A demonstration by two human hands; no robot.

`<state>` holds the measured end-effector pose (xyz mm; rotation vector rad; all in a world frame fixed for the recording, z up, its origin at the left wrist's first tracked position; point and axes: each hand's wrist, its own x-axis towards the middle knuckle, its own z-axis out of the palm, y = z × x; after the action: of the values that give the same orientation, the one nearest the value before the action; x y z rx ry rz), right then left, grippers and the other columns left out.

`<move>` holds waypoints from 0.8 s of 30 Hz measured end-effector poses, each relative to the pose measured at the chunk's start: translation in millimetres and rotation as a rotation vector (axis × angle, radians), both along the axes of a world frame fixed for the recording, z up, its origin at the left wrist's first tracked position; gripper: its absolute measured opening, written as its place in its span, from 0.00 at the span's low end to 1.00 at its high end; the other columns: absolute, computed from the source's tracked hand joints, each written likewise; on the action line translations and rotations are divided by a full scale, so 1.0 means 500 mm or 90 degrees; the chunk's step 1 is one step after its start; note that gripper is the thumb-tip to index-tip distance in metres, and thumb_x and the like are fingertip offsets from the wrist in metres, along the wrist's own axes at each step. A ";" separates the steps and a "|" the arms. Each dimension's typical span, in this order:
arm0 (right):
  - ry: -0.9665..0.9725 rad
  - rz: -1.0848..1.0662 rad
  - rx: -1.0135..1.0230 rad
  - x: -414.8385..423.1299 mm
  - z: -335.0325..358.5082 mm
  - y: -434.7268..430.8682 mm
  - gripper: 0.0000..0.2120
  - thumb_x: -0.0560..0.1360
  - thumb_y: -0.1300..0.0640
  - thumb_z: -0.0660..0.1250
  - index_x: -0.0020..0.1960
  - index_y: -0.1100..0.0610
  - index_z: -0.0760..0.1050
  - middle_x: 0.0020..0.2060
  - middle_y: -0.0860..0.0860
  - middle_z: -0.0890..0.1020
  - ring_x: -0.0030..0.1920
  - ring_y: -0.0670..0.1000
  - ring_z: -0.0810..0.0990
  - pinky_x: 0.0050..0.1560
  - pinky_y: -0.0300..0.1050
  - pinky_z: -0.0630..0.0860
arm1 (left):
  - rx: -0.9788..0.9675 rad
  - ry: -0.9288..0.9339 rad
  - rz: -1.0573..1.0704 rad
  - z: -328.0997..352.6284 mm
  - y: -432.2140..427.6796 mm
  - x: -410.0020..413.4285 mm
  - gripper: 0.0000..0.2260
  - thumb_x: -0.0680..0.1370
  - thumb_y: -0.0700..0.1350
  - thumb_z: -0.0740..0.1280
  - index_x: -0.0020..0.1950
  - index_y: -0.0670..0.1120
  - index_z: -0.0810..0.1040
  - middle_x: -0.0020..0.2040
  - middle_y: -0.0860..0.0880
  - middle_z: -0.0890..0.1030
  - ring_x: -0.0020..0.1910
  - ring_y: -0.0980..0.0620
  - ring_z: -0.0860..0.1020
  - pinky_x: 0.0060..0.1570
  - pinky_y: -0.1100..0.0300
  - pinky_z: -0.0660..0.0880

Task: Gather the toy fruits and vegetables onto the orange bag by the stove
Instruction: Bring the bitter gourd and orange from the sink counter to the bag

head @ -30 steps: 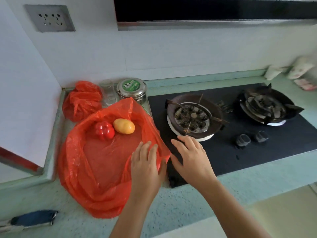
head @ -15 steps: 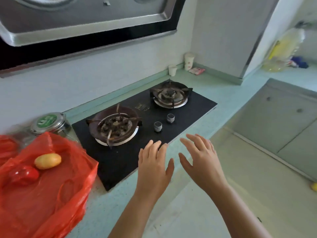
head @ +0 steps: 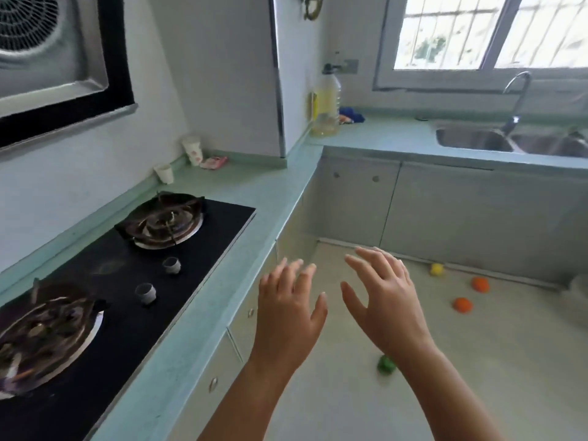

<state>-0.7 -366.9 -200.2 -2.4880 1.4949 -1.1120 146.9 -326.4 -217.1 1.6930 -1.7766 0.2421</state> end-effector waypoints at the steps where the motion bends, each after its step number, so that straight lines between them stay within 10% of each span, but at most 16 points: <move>1: -0.004 -0.023 -0.001 -0.019 -0.002 -0.004 0.20 0.71 0.48 0.58 0.56 0.58 0.76 0.55 0.56 0.79 0.58 0.61 0.74 0.57 0.62 0.72 | 0.002 0.000 -0.020 0.001 -0.013 -0.015 0.19 0.74 0.51 0.59 0.58 0.42 0.76 0.56 0.41 0.79 0.58 0.40 0.75 0.56 0.42 0.72; 24: -0.013 -0.376 0.063 -0.150 -0.024 -0.216 0.20 0.71 0.48 0.59 0.57 0.58 0.76 0.57 0.57 0.79 0.60 0.60 0.74 0.56 0.66 0.71 | 0.042 0.073 -0.376 -0.047 -0.429 -0.162 0.21 0.73 0.51 0.58 0.61 0.41 0.75 0.58 0.41 0.78 0.60 0.38 0.74 0.57 0.37 0.70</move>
<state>-75.6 -474.9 -212.2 -2.0064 2.2948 -1.0713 66.1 -541.0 -240.6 1.1258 -2.1177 -0.1713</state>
